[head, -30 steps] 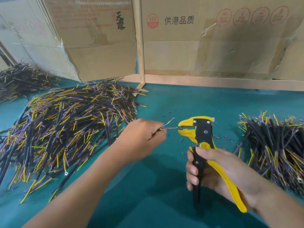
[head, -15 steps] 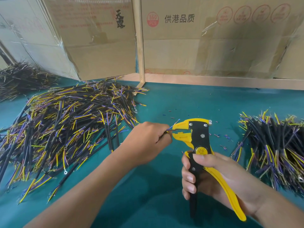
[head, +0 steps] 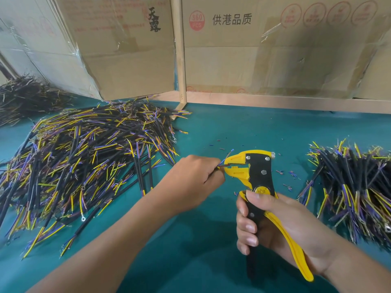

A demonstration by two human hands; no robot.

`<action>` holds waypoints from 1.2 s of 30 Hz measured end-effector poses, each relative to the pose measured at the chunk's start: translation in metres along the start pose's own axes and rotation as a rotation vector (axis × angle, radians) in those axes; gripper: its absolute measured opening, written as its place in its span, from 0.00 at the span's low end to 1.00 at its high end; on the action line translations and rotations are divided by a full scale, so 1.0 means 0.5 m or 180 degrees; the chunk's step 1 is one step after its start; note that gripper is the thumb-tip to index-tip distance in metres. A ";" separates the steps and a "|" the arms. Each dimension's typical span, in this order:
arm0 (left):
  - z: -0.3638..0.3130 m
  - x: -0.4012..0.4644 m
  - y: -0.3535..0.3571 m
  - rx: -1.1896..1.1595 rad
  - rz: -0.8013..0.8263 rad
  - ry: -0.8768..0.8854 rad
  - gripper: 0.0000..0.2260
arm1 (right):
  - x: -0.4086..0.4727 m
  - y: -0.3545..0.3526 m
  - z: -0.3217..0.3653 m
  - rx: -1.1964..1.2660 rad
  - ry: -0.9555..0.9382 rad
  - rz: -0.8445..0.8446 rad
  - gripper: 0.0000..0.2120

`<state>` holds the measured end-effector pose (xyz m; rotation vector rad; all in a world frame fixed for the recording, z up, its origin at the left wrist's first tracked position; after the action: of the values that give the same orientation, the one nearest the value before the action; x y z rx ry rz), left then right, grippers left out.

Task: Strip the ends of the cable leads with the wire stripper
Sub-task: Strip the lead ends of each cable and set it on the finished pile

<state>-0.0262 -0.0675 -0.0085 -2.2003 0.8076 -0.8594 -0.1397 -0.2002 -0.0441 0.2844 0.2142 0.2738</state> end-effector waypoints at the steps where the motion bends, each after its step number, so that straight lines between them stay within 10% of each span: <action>1: 0.000 0.000 0.001 0.0005 0.0013 0.0005 0.11 | 0.001 -0.001 0.000 0.0002 -0.0007 0.0019 0.18; 36: 0.007 -0.007 -0.010 0.0355 0.0554 0.0187 0.09 | -0.011 0.004 0.009 -0.0346 0.0286 -0.0524 0.30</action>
<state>-0.0242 -0.0610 -0.0079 -1.9838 0.9413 -0.8642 -0.1440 -0.2011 -0.0387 0.1458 0.3087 0.1347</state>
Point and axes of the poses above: each hand's wrist, its own x-axis towards the middle knuckle, its own y-axis out of the palm, z = x × y, the point moved 3 cm from there along x, towards the middle knuckle, and after that the axes turned 14 degrees about -x, right-handed, at the moved point
